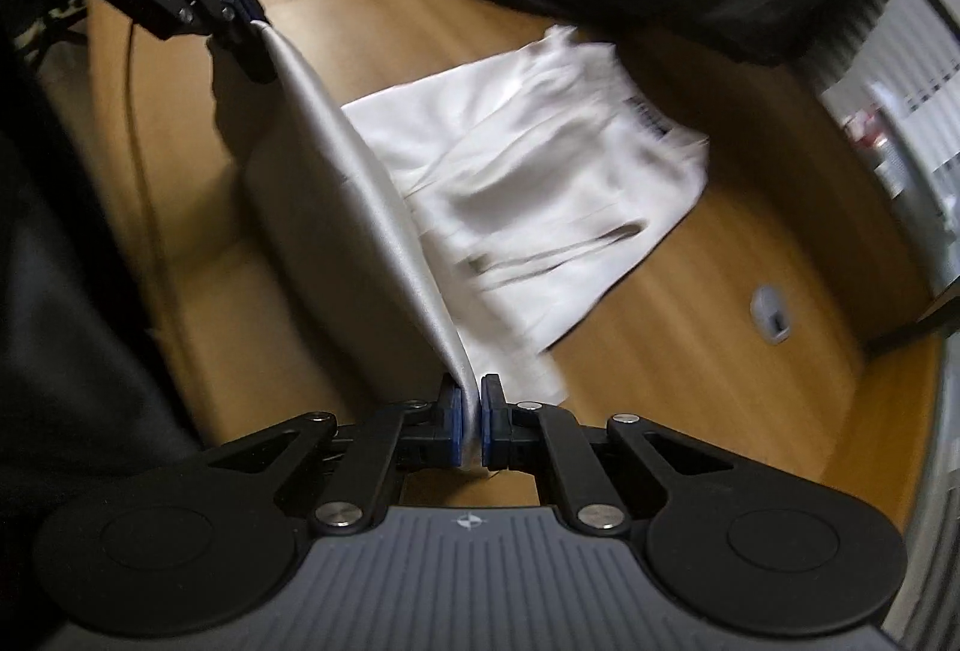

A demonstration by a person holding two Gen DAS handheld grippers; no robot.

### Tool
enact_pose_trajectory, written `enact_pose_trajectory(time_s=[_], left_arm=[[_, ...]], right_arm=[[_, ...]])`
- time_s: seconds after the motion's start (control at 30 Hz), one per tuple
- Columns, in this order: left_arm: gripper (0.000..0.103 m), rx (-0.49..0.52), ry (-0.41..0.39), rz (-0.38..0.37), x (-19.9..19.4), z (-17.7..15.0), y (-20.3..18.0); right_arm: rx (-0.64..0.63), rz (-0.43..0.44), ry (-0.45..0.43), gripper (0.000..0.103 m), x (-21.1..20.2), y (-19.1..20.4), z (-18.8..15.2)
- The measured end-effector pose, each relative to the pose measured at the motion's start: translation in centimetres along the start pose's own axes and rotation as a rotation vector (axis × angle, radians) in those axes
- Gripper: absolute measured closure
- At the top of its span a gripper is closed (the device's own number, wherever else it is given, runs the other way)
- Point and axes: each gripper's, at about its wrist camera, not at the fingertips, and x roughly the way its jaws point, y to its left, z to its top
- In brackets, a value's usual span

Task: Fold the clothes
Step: 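Grasp the folded bundle with both grippers and fold it over again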

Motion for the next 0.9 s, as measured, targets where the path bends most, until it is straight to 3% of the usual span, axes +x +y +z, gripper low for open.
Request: enact_pose_trajectory(time_s=[0.27, 0.57, 0.77, 0.9], left_arm=[[0.096, -0.049, -0.036, 0.128, 2.2, 4.0, 3.4], [0.095, -0.113, 0.076, 0.16, 8.9, 5.5, 7.4], [0.081, -0.196, 0.098, 0.189, 10.3, 5.2, 9.3], [0.081, -0.261, 0.063, 0.206, 9.4, 4.9, 10.6]], right_arm=[[0.01, -0.041, -0.019, 0.097, 3.2, -4.6, 3.6], [0.02, 0.026, 0.038, 0.096, 11.2, -7.5, 5.1], [0.0, 0.021, 0.06, 0.084, 14.0, -8.1, 5.3], [0.028, -0.015, 0.041, 0.073, 12.3, -9.1, 5.1]])
